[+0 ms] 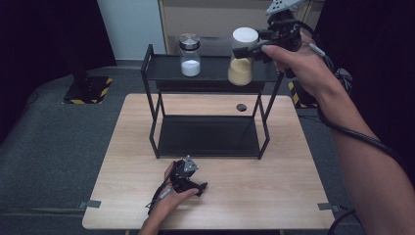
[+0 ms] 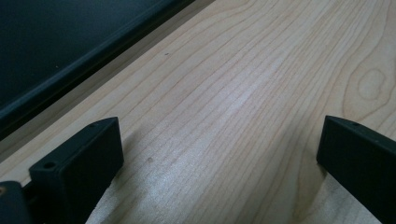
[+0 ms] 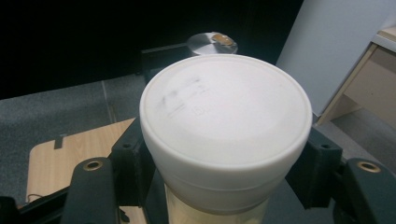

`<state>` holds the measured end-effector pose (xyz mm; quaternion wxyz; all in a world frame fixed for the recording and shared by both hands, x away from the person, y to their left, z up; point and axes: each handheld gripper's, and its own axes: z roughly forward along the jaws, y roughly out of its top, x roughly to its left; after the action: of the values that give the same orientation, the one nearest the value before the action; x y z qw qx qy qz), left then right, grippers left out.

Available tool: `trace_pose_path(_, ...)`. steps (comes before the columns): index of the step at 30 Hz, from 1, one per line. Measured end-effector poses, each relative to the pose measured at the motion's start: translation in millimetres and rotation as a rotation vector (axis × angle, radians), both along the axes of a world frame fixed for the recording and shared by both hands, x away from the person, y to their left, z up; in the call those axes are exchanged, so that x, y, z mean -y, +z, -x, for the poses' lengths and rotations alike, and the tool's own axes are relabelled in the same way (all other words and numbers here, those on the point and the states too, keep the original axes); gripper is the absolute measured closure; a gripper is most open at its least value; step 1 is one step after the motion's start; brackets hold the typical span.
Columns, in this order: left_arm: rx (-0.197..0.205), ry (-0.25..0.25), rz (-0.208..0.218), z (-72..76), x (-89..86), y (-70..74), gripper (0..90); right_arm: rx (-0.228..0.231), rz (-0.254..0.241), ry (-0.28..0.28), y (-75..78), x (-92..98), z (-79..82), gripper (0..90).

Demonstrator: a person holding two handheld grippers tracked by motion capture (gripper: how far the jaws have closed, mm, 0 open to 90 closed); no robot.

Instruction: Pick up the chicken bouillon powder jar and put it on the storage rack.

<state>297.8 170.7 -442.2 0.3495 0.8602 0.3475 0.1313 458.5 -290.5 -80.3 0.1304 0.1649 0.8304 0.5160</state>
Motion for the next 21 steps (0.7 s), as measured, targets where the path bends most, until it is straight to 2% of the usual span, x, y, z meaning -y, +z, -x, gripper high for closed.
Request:
trace_pose_path(14,0.000,0.000,-0.001,0.0,0.0,0.1,0.0,-0.006,0.000,-0.019,-0.4,-12.9,-29.2,35.2)
trace_pose_path(21,0.000,-0.001,-0.001,0.0,0.0,0.1,0.0,-0.015,0.002,-0.038,-2.6,-18.6,-38.1,35.2)
